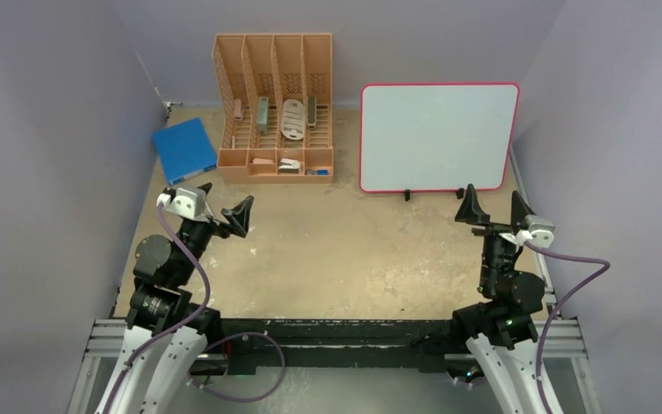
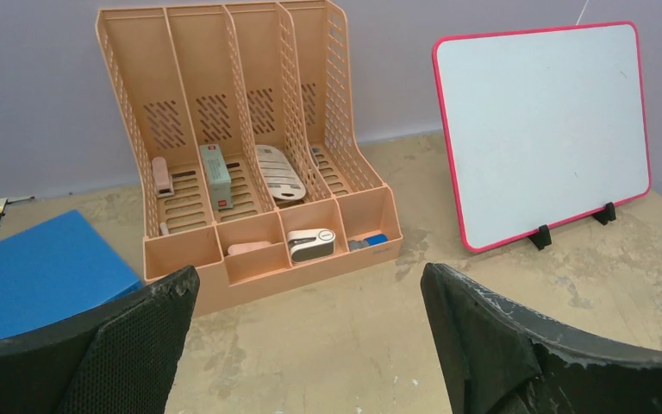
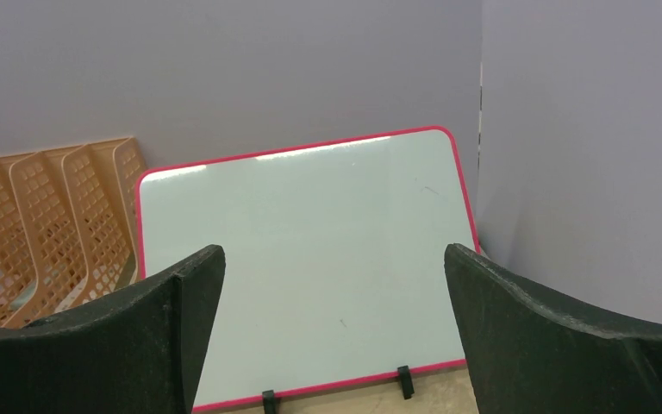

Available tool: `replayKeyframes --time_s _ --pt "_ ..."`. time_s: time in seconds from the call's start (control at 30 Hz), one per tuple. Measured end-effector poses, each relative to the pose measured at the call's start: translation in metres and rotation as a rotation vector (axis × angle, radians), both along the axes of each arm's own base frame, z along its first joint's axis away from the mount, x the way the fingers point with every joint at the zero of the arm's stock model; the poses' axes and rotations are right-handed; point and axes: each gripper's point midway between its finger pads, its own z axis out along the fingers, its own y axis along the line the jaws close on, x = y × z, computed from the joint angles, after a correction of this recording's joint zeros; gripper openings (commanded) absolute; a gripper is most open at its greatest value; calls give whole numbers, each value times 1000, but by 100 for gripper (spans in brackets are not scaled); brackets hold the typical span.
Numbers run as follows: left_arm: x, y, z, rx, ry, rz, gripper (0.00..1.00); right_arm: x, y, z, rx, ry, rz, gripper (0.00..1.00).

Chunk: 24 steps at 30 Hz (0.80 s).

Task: Write a sentence on the whiteboard
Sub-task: Move the whiteboard to the center of the board.

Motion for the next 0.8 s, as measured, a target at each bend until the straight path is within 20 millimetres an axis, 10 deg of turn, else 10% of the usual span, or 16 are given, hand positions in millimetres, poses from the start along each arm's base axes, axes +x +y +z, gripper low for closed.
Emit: replayKeyframes --time_s 0.8 --pt "-3 0 3 -5 -12 -4 100 41 28 -5 18 194 98 99"
